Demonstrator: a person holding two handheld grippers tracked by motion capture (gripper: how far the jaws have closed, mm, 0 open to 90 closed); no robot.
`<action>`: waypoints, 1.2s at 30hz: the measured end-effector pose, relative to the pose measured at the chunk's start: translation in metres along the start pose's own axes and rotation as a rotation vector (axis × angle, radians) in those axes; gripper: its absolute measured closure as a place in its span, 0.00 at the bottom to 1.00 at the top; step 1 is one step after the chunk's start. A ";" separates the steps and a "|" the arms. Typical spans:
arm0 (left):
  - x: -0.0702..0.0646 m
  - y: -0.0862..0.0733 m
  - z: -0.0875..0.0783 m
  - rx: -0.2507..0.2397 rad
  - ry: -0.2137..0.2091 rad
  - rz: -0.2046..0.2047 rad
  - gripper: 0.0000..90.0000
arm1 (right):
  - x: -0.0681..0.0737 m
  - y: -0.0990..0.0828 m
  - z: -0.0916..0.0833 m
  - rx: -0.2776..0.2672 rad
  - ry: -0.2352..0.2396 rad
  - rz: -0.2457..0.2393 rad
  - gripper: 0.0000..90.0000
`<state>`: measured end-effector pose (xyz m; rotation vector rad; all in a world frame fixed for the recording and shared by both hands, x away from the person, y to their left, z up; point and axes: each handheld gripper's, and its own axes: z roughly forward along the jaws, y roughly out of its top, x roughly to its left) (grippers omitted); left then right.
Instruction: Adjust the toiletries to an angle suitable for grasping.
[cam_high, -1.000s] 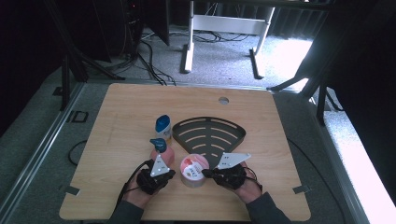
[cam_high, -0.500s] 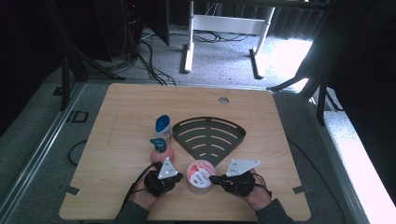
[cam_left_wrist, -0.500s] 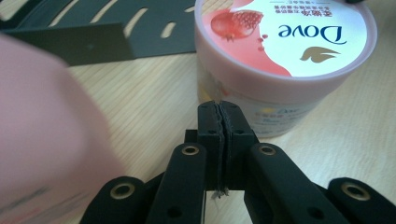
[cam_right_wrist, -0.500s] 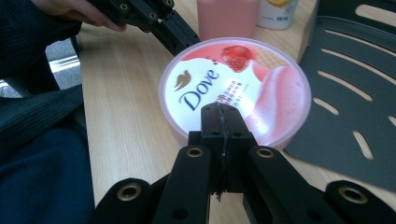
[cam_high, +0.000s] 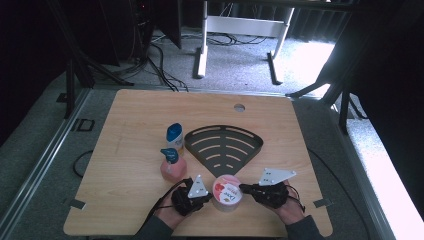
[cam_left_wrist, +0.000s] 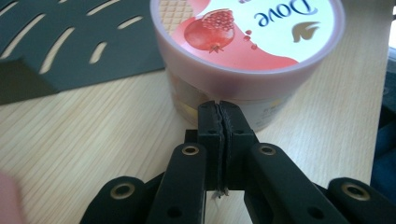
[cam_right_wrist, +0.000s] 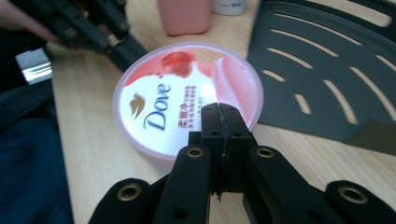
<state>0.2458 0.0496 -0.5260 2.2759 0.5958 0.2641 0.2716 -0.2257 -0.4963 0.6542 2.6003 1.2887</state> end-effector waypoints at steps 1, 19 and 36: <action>-0.001 0.002 0.002 0.000 -0.005 0.006 0.98 | -0.002 -0.001 -0.001 -0.001 -0.007 0.010 1.00; 0.020 -0.025 -0.023 -0.015 0.116 -0.090 0.97 | -0.029 -0.008 -0.012 -0.017 -0.108 0.075 1.00; 0.054 -0.059 -0.054 0.019 0.289 -0.172 1.00 | -0.033 -0.012 -0.014 -0.034 -0.116 0.089 1.00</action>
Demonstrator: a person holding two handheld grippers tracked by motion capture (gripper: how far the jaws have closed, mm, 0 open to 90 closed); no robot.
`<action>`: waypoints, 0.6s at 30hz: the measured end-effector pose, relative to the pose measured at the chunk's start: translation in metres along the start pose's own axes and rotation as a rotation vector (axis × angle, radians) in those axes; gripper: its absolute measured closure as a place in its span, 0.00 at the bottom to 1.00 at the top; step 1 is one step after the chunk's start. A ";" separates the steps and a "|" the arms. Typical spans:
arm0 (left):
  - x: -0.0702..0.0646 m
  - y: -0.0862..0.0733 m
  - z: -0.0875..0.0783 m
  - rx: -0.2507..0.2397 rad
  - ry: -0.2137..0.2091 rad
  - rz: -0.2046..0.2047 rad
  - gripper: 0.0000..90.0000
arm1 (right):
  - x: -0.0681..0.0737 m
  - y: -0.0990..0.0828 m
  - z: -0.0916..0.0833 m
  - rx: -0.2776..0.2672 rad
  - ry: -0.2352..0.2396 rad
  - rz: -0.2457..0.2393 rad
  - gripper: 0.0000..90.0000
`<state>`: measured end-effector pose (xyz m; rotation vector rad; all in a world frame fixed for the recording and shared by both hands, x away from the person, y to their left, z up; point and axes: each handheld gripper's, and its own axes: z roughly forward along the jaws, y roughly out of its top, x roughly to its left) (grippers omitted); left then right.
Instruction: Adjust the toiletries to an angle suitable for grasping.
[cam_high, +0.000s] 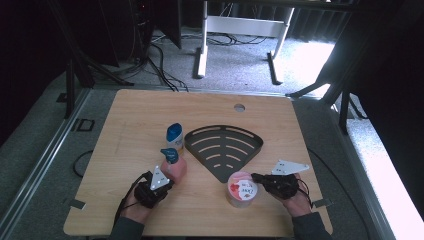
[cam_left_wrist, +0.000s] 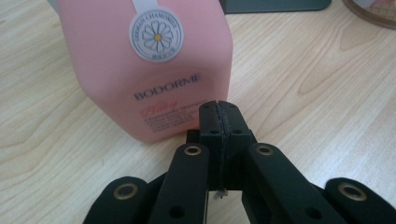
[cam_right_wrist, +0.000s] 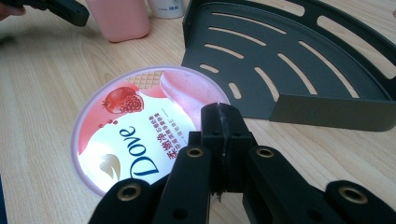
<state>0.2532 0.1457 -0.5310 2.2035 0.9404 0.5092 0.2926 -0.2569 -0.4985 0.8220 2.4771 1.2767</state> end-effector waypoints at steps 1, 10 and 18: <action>0.000 0.001 0.001 0.002 -0.002 0.005 1.00 | 0.000 0.000 0.000 0.000 0.000 0.000 1.00; -0.002 0.013 0.013 0.006 -0.008 0.024 1.00 | 0.000 0.000 0.000 0.002 -0.002 -0.003 1.00; -0.002 0.024 0.026 0.011 -0.012 0.048 1.00 | 0.000 0.000 0.000 0.002 0.000 -0.003 1.00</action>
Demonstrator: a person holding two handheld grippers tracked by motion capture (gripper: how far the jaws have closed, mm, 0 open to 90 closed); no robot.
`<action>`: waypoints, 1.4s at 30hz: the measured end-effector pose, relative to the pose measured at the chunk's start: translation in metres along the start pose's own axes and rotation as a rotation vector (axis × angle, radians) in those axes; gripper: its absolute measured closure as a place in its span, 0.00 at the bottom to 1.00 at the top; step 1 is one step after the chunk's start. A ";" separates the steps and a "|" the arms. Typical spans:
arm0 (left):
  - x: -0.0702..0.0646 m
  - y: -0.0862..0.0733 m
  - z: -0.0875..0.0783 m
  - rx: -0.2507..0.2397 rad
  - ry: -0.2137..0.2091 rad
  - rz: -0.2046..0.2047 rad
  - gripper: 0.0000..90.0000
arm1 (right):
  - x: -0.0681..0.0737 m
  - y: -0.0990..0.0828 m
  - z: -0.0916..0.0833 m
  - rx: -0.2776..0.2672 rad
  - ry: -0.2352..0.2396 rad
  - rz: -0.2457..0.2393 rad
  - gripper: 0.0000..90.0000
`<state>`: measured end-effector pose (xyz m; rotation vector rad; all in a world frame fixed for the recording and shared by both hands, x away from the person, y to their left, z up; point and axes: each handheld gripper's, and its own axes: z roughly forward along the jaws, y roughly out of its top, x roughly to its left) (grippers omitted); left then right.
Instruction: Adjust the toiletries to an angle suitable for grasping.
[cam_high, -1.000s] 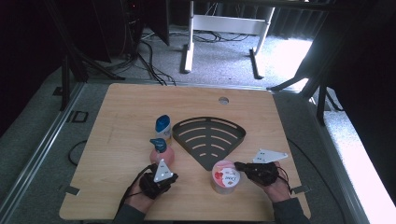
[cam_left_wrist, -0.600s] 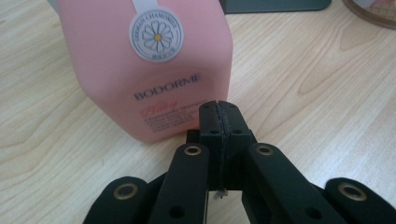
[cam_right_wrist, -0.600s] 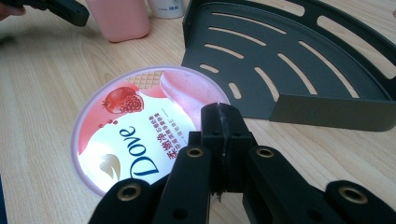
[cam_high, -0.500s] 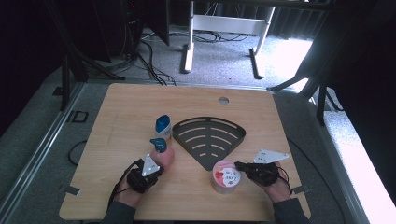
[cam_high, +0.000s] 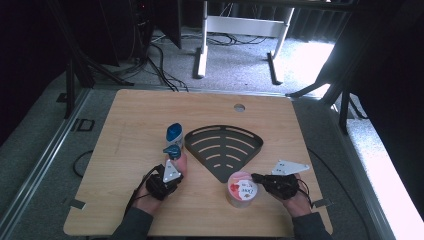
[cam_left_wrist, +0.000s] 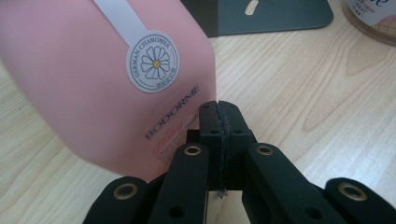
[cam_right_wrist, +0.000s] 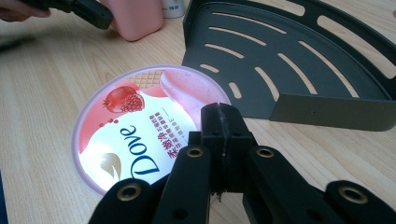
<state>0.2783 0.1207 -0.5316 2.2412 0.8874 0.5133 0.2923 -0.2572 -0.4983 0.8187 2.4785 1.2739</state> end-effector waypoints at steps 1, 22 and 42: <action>0.000 0.001 0.001 0.000 0.001 0.002 1.00 | 0.000 0.000 0.000 0.000 0.000 0.000 1.00; -0.001 0.014 0.012 -0.022 0.002 0.011 0.98 | -0.001 0.000 0.001 -0.005 0.002 0.003 1.00; 0.034 -0.017 -0.015 -0.004 0.080 -0.108 0.99 | -0.001 0.000 0.001 -0.007 0.002 0.004 1.00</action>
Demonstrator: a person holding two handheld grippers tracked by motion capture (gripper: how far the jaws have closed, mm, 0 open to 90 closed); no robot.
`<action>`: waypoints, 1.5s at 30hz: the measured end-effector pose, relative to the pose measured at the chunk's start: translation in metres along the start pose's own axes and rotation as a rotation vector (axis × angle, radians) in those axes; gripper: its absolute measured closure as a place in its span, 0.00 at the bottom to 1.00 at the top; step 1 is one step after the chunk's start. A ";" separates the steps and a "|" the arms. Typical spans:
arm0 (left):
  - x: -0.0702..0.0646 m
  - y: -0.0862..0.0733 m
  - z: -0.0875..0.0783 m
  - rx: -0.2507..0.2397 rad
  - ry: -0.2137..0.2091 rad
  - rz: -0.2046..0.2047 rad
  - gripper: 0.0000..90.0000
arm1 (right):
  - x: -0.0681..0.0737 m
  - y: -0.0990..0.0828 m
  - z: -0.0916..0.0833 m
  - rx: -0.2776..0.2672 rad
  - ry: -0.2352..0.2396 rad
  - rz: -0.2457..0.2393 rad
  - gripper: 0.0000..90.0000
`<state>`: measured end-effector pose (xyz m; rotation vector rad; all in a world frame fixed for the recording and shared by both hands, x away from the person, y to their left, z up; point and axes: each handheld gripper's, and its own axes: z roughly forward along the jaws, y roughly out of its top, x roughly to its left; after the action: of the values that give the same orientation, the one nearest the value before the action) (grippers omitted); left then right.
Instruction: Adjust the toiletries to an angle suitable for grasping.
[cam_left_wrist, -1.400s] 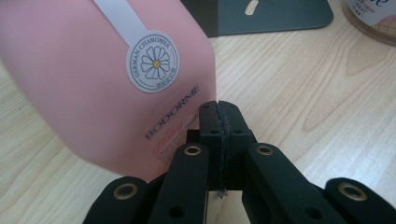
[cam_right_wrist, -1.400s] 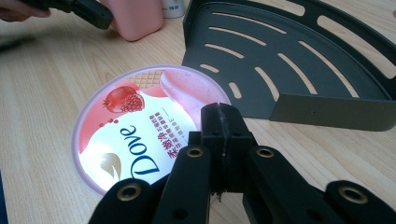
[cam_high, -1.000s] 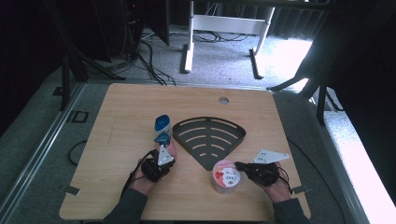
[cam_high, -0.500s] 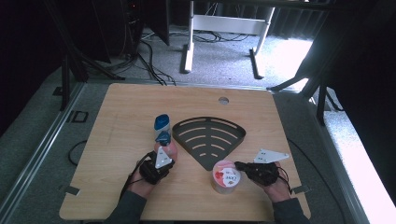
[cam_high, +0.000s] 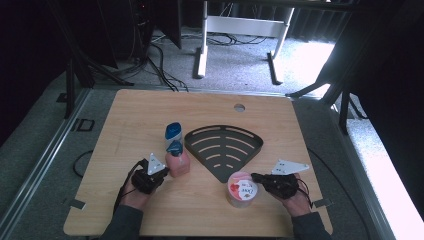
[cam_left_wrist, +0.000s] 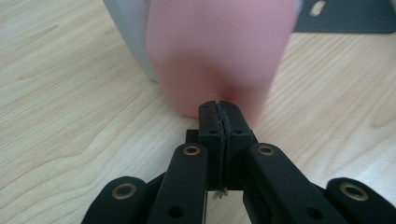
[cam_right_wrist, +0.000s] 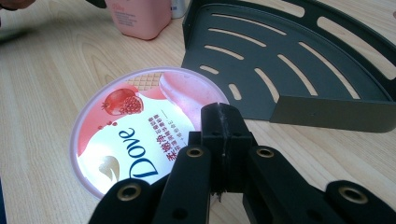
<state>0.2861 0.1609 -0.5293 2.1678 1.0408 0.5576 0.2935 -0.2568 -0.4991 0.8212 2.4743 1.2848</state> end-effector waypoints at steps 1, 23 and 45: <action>-0.001 0.000 0.000 -0.003 -0.009 -0.004 0.99 | 0.000 0.000 0.000 0.000 0.000 0.000 1.00; -0.051 0.038 0.022 -0.043 -0.126 0.129 0.99 | -0.001 0.000 0.000 -0.003 0.003 0.005 1.00; -0.053 0.034 0.025 -0.038 -0.147 0.150 0.96 | -0.002 -0.001 0.000 -0.010 0.013 0.012 1.00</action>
<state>0.2882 0.0928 -0.5269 2.2282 0.7881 0.4736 0.2943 -0.2584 -0.5003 0.8287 2.4740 1.3096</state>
